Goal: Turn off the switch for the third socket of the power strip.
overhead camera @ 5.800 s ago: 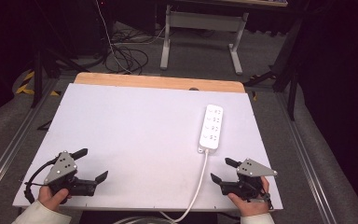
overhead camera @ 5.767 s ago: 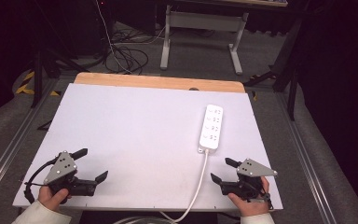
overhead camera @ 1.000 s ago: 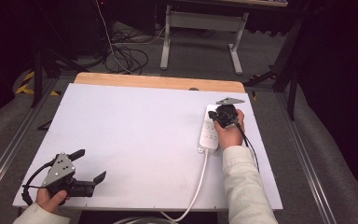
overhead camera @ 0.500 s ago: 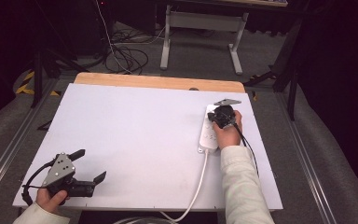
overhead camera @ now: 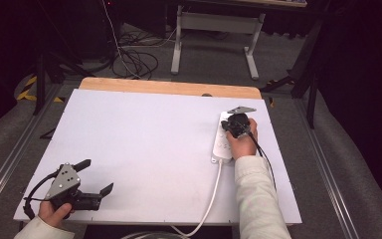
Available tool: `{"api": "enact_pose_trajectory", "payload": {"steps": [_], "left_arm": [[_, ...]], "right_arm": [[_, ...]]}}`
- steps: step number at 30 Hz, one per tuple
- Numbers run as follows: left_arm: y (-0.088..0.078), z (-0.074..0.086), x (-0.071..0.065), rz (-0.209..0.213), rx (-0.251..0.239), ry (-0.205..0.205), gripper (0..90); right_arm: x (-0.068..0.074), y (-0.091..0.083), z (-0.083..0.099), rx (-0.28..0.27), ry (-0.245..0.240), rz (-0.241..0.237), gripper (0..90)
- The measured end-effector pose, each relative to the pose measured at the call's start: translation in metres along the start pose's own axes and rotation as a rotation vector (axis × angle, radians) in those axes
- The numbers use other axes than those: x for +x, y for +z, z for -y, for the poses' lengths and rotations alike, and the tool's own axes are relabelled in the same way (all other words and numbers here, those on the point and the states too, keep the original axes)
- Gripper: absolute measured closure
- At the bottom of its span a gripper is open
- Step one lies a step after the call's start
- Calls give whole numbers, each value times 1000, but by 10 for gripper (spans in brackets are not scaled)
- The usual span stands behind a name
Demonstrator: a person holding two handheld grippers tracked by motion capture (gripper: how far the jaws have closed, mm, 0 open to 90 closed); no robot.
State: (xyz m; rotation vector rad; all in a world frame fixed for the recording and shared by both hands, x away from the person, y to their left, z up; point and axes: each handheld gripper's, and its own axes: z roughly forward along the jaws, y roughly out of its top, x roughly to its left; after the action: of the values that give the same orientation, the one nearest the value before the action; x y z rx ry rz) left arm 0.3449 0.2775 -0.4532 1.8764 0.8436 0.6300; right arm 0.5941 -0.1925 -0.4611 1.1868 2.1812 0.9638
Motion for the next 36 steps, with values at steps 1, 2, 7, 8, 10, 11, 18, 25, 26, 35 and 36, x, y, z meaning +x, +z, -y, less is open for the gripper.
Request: {"api": "enact_pose_trajectory", "payload": {"steps": [1, 2, 7, 8, 10, 11, 18, 25, 26, 35, 36], "left_arm": [[0, 0, 0, 0, 0, 1, 3], [0, 0, 0, 1, 1, 2, 4], [0, 0, 0, 0, 0, 2, 4], [0, 0, 0, -1, 0, 4, 4], [0, 0, 0, 0, 1, 4, 4], [0, 0, -1, 0, 1, 4, 3], [0, 0, -1, 1, 1, 0, 3], [1, 0, -1, 3, 3, 6, 3], [1, 0, -1, 4, 3, 7, 3], [1, 0, -2, 7, 4, 7, 3], [1, 0, -2, 6, 4, 10, 3]], "right_arm": [[0, 0, 0, 0, 2, 0, 900], [0, 0, 0, 0, 4, 1, 900], [2, 0, 0, 3, 0, 17, 900], [3, 0, 0, 4, 0, 18, 900], [3, 0, 0, 2, 6, 18, 900], [3, 0, 0, 0, 10, 19, 900], [5, 0, 2, -8, 16, 33, 900], [3, 0, 4, -20, 54, 24, 900], [3, 0, 4, -20, 55, 24, 900], [4, 1, 4, -18, 64, 34, 900], [4, 1, 4, -19, 69, 35, 900]]}}
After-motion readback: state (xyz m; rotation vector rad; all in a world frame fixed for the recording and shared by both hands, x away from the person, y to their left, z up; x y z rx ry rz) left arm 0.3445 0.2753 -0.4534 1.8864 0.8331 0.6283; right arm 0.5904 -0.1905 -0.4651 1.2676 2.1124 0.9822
